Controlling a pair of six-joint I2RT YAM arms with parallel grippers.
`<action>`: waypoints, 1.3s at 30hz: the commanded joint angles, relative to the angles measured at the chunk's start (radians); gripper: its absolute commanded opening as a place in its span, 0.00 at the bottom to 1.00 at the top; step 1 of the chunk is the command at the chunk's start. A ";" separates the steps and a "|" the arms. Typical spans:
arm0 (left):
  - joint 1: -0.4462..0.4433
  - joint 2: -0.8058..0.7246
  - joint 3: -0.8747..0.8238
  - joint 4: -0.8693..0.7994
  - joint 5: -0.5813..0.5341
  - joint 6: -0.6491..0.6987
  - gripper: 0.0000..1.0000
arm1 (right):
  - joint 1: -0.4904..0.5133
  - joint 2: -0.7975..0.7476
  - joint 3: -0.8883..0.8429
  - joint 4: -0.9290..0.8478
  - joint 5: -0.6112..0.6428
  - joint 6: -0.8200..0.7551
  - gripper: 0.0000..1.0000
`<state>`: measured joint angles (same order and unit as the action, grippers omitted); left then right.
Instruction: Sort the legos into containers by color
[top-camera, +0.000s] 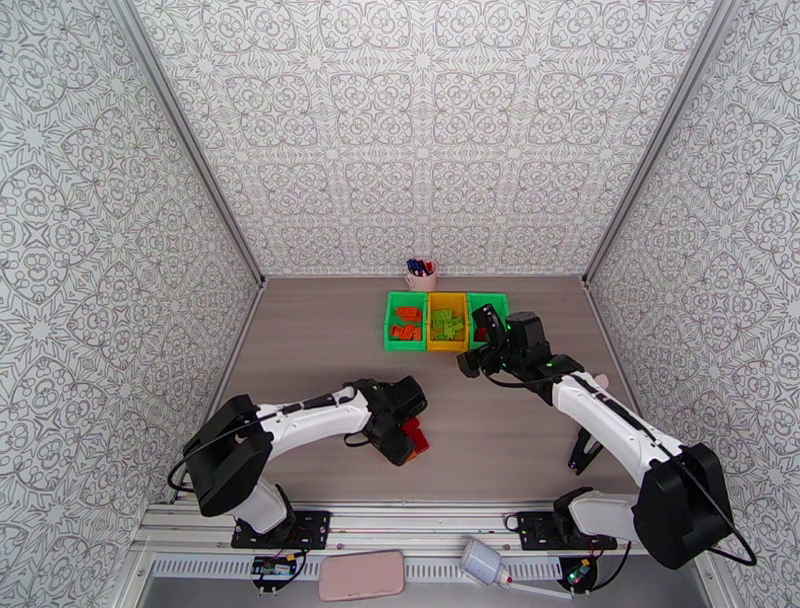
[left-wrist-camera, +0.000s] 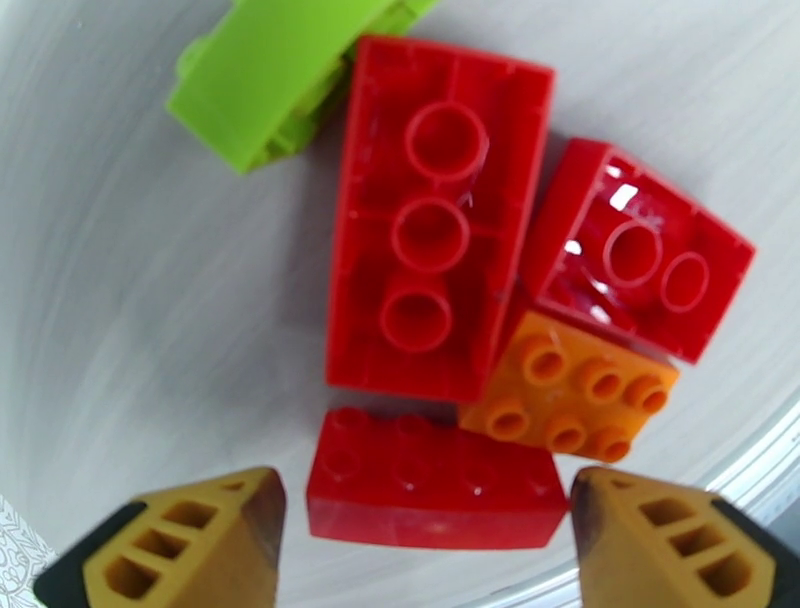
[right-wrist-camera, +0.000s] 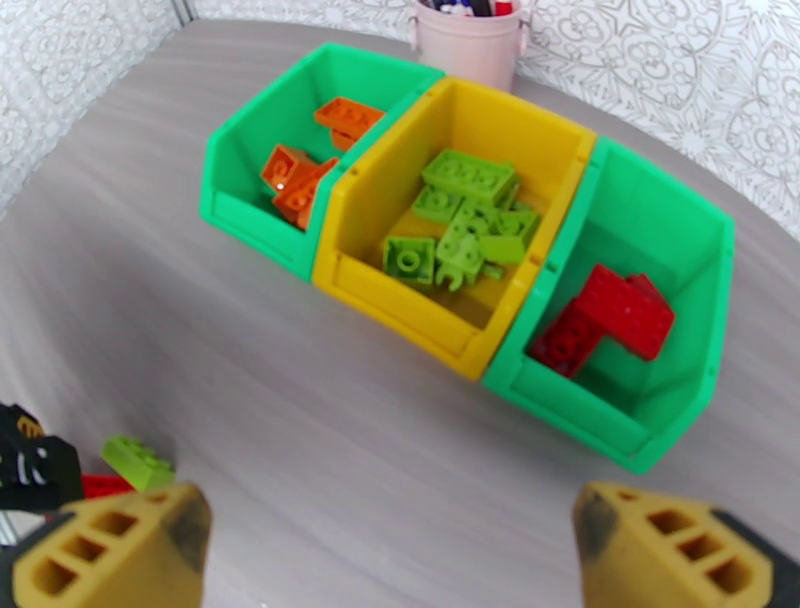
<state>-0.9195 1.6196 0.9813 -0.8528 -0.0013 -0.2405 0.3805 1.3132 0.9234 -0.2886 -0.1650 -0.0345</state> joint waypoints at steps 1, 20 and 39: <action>0.010 0.025 -0.016 -0.005 0.016 -0.017 0.78 | 0.003 0.000 -0.005 0.009 0.012 -0.004 1.00; 0.031 -0.112 -0.020 0.122 -0.029 -0.006 0.60 | 0.003 -0.054 -0.021 0.002 0.002 0.013 1.00; 0.149 0.050 0.188 0.928 0.086 0.153 0.60 | 0.002 -0.371 -0.217 0.054 0.159 0.164 0.99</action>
<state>-0.7921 1.6115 1.0882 -0.0746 0.0212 -0.1356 0.3805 0.9821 0.7353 -0.2398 -0.0612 0.0818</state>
